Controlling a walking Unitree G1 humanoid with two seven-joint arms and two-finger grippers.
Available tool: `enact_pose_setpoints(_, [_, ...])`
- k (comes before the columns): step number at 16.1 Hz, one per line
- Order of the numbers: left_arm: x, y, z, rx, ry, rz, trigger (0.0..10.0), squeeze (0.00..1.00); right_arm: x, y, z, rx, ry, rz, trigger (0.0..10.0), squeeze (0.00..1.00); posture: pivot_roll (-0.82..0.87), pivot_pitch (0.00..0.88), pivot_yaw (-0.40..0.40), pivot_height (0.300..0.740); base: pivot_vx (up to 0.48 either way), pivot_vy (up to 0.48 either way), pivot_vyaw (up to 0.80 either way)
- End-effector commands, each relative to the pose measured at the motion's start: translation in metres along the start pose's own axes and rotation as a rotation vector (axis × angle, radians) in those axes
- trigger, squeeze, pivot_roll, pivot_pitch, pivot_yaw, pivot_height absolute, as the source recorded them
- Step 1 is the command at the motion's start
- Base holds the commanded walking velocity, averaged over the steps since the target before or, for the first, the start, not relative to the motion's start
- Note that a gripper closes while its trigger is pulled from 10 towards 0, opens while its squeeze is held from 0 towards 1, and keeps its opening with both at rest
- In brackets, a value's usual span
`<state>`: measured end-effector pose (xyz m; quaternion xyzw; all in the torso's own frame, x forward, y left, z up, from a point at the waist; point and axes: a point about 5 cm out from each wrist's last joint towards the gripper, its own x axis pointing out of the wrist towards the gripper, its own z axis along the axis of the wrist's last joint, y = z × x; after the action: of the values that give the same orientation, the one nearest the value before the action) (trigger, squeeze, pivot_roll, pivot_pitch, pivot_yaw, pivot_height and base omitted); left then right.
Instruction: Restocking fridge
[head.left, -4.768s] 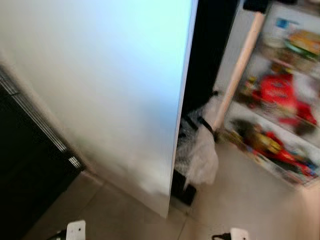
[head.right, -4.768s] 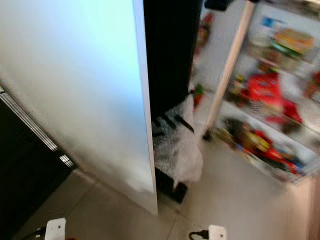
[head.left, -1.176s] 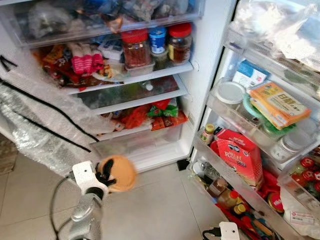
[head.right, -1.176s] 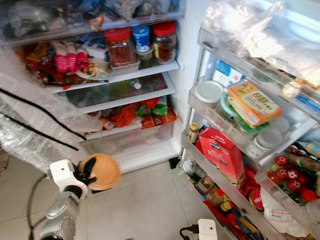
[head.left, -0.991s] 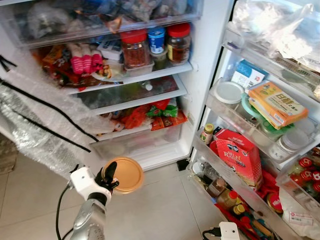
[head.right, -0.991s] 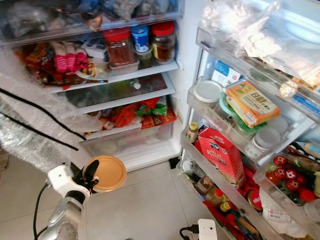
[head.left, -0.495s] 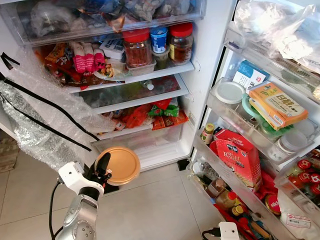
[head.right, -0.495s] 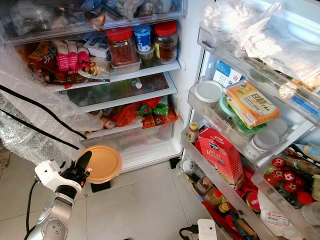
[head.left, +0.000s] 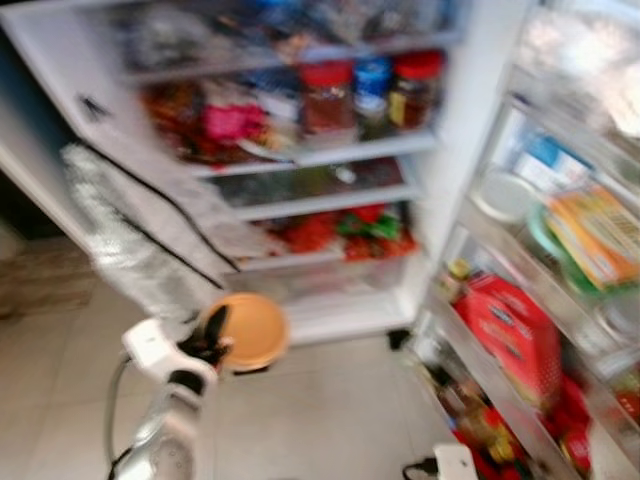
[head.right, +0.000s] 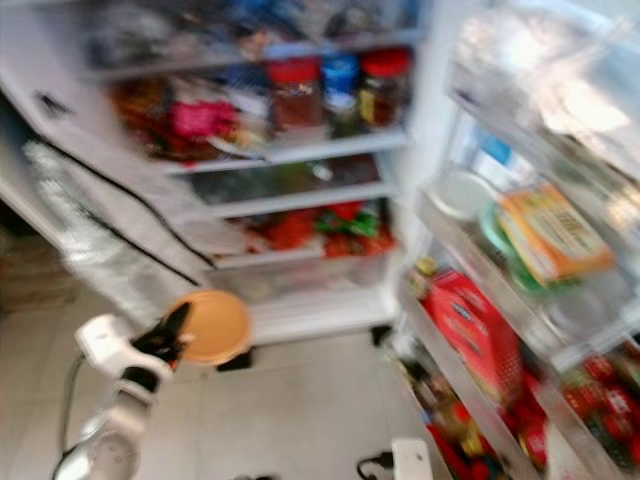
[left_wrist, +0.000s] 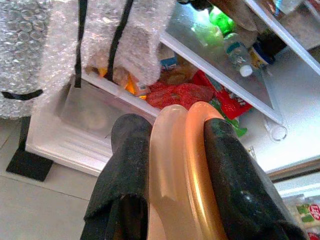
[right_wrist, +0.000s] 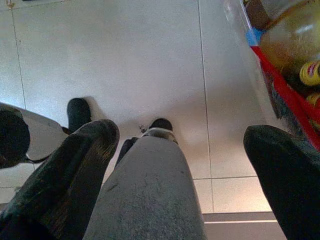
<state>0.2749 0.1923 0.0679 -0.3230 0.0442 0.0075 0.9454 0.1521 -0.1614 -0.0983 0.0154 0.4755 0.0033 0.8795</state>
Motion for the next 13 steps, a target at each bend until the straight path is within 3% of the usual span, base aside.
enact_pose_setpoints(1, [-0.0016, 0.003, 0.0052, 0.016, -0.01, 0.01, 10.0, 0.0, -0.0031, 0.0041, -0.0169, 0.02, 0.062, 0.006, 10.0, 0.0, -0.02, 0.18, 0.017, 0.74, 0.322, 0.0, 0.0])
enact_pose_setpoints(13, [0.002, -0.002, 0.0061, 0.007, -0.013, 0.003, 10.0, 0.0, -0.0028, 0.0046, -0.0162, 0.007, 0.062, 0.015, 10.0, 0.0, -0.02, 0.177, 0.017, 0.74, 0.32, 0.0, 0.09])
